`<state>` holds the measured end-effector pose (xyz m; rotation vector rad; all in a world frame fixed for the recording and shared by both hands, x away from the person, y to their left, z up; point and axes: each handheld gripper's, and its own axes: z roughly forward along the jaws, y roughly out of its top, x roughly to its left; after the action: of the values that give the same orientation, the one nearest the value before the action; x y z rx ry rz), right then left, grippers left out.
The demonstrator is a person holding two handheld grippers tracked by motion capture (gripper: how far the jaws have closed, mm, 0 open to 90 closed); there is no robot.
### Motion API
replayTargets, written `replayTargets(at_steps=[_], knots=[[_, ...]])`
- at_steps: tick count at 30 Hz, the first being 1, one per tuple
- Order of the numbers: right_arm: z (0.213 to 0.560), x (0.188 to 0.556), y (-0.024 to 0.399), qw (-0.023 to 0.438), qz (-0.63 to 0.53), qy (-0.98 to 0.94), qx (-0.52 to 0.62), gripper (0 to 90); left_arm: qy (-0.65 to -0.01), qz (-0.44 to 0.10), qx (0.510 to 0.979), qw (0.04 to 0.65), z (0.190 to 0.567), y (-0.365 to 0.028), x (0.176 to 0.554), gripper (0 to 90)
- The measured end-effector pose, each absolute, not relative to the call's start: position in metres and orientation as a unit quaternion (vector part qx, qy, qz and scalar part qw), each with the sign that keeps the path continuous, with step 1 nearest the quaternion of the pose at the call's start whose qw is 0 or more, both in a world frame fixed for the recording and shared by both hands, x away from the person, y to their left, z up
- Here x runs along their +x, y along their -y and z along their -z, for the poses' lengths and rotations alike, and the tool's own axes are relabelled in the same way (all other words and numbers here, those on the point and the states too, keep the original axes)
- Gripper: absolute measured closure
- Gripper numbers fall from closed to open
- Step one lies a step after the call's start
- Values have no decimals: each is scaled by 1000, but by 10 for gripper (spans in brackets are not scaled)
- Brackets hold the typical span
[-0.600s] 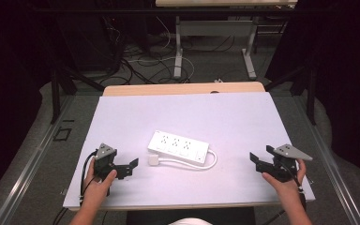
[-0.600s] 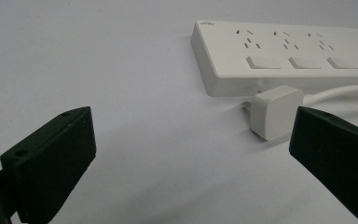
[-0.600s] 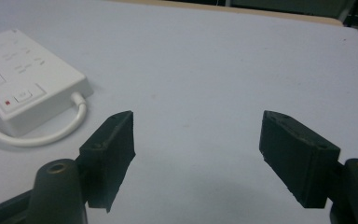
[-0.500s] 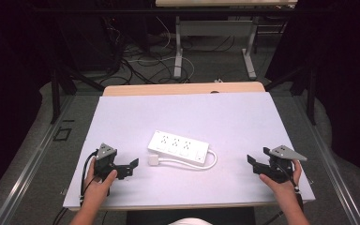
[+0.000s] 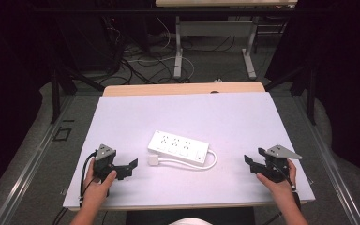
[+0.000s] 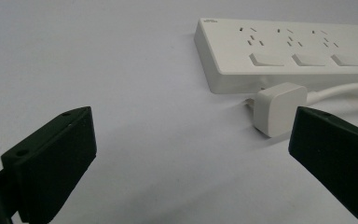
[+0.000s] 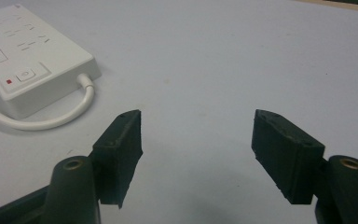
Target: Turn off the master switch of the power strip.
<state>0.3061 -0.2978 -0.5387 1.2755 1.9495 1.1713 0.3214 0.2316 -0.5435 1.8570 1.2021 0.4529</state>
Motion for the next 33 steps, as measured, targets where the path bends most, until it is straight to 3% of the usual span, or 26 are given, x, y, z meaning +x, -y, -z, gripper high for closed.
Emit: replayTargets(at_steps=[24,33], knots=[[514,316,263,263,-413,-761,426,365,-486,-185,744,420,544,-232,322,10],[508,320,245,240,-404,-768,436,386,-488,-184,743,419,545,-233,322,12]])
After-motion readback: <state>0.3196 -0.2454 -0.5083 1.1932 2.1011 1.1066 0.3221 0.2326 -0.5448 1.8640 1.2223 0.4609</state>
